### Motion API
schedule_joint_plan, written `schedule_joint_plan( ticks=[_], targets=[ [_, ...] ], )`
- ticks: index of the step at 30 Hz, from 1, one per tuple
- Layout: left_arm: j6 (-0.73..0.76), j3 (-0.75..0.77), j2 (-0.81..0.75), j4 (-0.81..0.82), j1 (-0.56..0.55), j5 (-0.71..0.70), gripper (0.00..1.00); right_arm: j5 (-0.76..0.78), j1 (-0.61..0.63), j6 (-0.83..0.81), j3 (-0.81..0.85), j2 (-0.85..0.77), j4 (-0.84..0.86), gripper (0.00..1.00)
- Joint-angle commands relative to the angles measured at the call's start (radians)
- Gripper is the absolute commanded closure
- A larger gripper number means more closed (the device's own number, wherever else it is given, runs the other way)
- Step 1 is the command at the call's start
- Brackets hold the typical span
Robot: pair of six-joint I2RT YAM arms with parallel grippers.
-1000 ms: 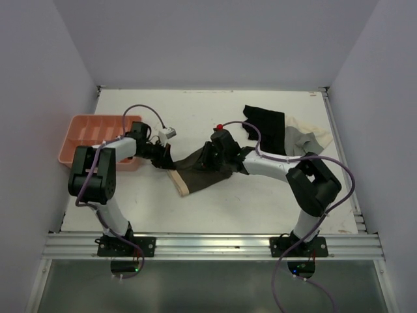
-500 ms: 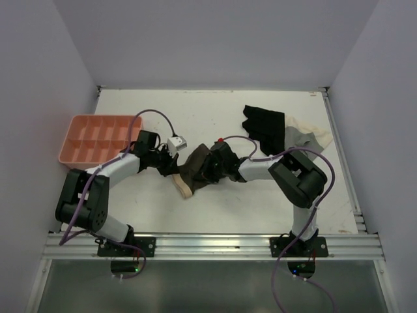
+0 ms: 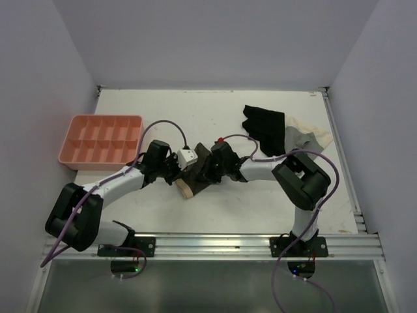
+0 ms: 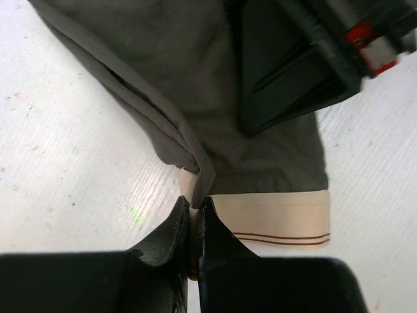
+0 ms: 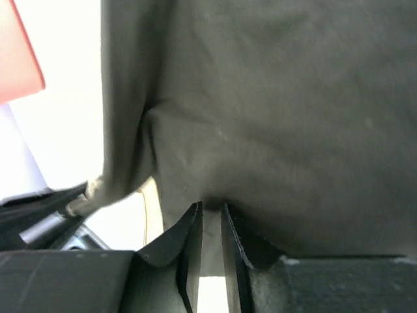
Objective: Roll the underwear
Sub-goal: Fold the underwear
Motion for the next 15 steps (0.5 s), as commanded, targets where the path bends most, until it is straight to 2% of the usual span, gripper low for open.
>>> schedule_joint_plan(
  ticks=[1,6,10,15],
  targets=[
    [0.019,-0.01,-0.035,0.074,-0.008,-0.087,1.0,0.082,0.002,-0.105,0.004,-0.118,-0.175,0.77],
    [-0.005,-0.008,-0.047,0.074,-0.008,-0.102,1.0,0.113,0.002,-0.12,-0.02,-0.245,-0.227,0.75],
    [-0.036,-0.005,-0.049,0.088,-0.009,-0.147,1.0,0.081,0.018,-0.018,-0.074,-0.278,-0.132,0.77],
    [-0.131,-0.001,-0.041,0.083,-0.011,-0.235,1.0,0.105,0.09,0.105,-0.091,-0.224,-0.013,0.79]
  ],
)
